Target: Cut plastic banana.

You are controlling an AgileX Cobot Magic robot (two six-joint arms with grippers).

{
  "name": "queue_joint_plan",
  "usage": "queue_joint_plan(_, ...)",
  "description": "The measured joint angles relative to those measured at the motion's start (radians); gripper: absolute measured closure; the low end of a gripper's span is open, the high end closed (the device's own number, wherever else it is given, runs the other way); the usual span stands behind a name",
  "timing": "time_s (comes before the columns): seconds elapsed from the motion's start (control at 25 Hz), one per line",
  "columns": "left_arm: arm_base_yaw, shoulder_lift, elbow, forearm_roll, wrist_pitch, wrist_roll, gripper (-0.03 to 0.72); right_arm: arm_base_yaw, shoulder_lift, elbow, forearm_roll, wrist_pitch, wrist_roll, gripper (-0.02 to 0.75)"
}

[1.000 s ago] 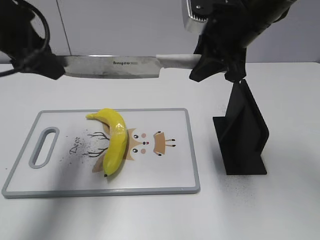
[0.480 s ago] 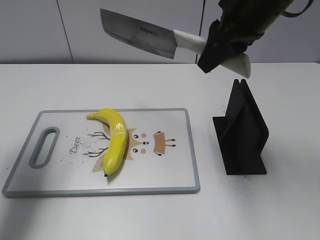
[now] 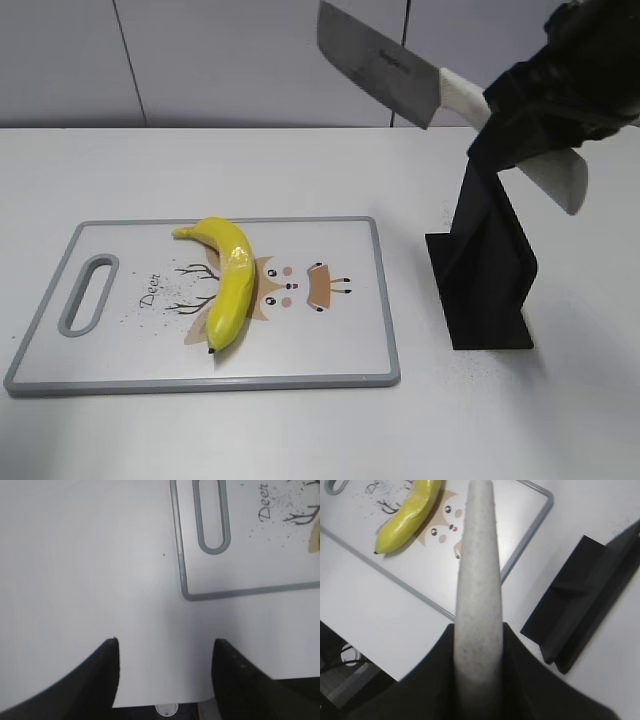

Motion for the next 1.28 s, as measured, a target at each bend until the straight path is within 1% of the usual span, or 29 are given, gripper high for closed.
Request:
queue_joint_plan(0.16,0.000,-0.203,0.120,-0.001,-0.017,0.000,0.126,0.000,-0.084,0.084,-0.099,-0.043,0.189,0.577)
queue_joint_plan(0.36,0.000,-0.447,0.271,-0.001,-0.060,-0.001,0.127,0.000,-0.139,0.113,-0.195,-0.048,0.366,0.577)
queue_joint_plan(0.52,0.000,-0.652,0.370,-0.002,-0.071,-0.001,0.128,0.000,-0.150,0.113,-0.252,-0.049,0.462,0.577)
queue_joint_plan(0.68,0.000,-0.815,0.441,0.000,-0.078,-0.001,0.127,0.000,-0.153,0.124,-0.267,-0.034,0.512,0.577)
queue_joint_plan(0.84,0.000,-0.984,0.500,-0.001,-0.087,-0.001,0.127,0.000,-0.159,0.189,-0.271,-0.042,0.559,0.577)
queue_joint_plan(1.0,0.000,-1.142,0.514,-0.002,-0.110,-0.001,0.127,0.000,-0.157,0.263,-0.278,-0.086,0.576,0.577)
queue_joint_plan(1.28,0.000,-1.157,0.521,-0.001,-0.112,-0.001,0.131,0.000,-0.135,0.281,-0.315,-0.113,0.596,0.577)
